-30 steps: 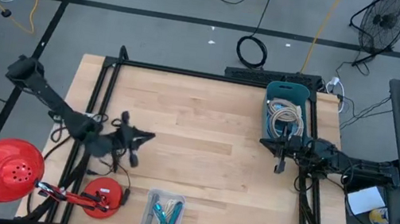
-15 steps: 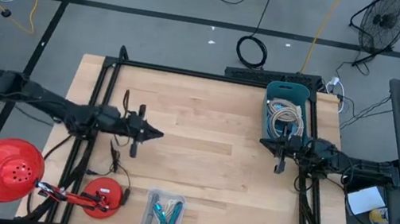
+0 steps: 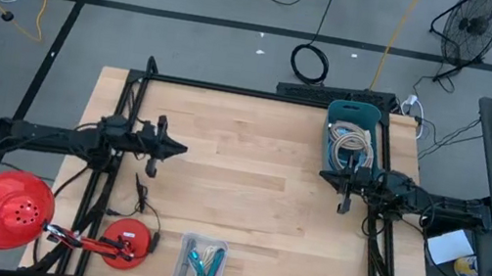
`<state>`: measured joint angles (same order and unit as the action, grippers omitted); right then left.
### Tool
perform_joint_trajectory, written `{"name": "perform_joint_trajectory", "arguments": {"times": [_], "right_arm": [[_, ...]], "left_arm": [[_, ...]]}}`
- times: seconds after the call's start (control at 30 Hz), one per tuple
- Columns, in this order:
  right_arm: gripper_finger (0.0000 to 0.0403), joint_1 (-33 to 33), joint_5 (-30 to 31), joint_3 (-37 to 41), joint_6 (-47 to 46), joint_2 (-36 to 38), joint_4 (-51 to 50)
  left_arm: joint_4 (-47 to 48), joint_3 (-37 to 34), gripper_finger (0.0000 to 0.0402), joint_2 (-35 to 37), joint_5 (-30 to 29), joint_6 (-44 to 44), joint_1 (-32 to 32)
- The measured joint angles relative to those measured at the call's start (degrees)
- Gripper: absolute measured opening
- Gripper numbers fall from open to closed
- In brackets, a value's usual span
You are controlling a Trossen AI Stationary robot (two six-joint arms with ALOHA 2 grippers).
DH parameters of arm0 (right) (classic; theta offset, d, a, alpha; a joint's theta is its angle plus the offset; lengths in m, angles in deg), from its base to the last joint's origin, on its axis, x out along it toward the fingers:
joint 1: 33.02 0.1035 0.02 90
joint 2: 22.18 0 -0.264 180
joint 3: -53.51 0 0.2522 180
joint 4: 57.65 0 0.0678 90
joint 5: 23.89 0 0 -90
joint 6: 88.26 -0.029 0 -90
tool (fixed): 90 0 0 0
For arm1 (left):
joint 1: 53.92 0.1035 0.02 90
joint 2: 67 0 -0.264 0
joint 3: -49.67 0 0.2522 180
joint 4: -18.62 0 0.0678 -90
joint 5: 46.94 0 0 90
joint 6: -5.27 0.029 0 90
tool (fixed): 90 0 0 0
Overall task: Pick & Place USB Port
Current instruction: Return to Home Position
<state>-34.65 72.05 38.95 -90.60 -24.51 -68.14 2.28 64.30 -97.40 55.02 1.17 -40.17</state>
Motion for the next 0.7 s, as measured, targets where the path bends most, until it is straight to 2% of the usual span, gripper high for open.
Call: {"name": "perform_joint_trajectory", "arguments": {"times": [0.1, 0.37, 0.7], "right_arm": [[0.0, 0.0, 0.0, 0.0, 0.0, 0.0, 0.0], [0.0, 0.0, 0.0, 0.0, 0.0, 0.0, 0.0], [0.0, 0.0, 0.0, 0.0, 0.0, 0.0, 0.0]], "left_arm": [[1.8, 0.0, 0.0026, 2.0, 3.0, 0.0, 1.6], [4.5, 0.0, 0.0026, 2.3, 2.4, -1.6, 0.9], [5.9, 0.0, 0.0026, 2.3, -10.3, 0.2, -8.6]]}}
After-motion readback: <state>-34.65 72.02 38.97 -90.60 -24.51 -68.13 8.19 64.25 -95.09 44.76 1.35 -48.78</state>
